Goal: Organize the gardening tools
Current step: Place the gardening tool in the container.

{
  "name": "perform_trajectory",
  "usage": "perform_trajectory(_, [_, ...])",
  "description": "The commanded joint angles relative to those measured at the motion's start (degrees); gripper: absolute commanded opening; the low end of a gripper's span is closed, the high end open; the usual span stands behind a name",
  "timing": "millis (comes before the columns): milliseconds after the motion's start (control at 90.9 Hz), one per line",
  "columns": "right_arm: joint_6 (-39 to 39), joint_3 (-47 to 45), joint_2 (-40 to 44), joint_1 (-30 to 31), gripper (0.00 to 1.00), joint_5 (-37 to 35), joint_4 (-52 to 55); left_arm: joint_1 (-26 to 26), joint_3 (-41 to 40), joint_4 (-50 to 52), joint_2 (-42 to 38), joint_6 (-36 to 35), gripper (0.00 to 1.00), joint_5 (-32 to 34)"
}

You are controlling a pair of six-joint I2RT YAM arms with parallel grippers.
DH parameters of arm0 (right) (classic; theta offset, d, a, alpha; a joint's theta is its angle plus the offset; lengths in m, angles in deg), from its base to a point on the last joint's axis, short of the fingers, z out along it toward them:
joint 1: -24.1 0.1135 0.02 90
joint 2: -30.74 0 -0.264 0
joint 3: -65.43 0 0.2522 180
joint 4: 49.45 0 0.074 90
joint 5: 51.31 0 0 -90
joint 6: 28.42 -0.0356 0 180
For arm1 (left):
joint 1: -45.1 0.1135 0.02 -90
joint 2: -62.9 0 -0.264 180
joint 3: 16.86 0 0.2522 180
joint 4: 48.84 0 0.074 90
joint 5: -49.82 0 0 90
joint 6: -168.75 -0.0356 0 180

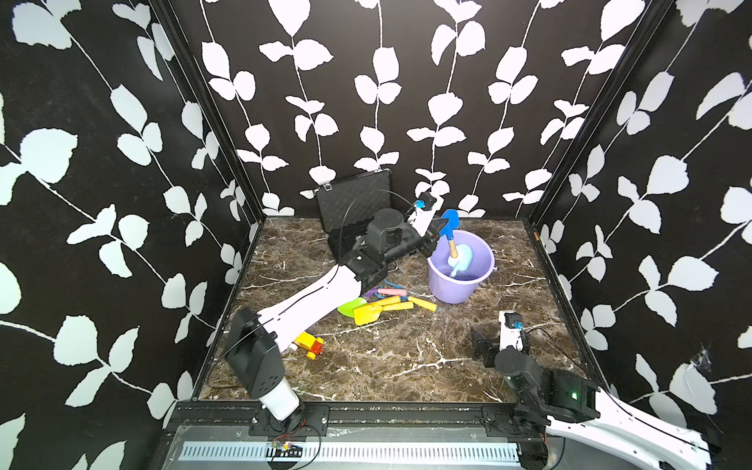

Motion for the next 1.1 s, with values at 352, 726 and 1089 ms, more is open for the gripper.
perform_trajectory(352, [-3.9,5.3,-12.6,-1.1,0.99,-2.3,5.3,-0.3,11.7,2.1,16.0,-6.9,0.00,1.4])
perform_trajectory(726, [-3.2,6.1,-21.1,-2.1,0.99,3.2,2.0,-0.3,14.8,3.0,23.6,-5.5,0.00,1.5])
perform_trajectory(1089, [-1.9,7.1,-29.4,-2.2,0.99,8.8,-4.1,-0.2,15.2,5.0,25.3,-4.7,0.14,7.1])
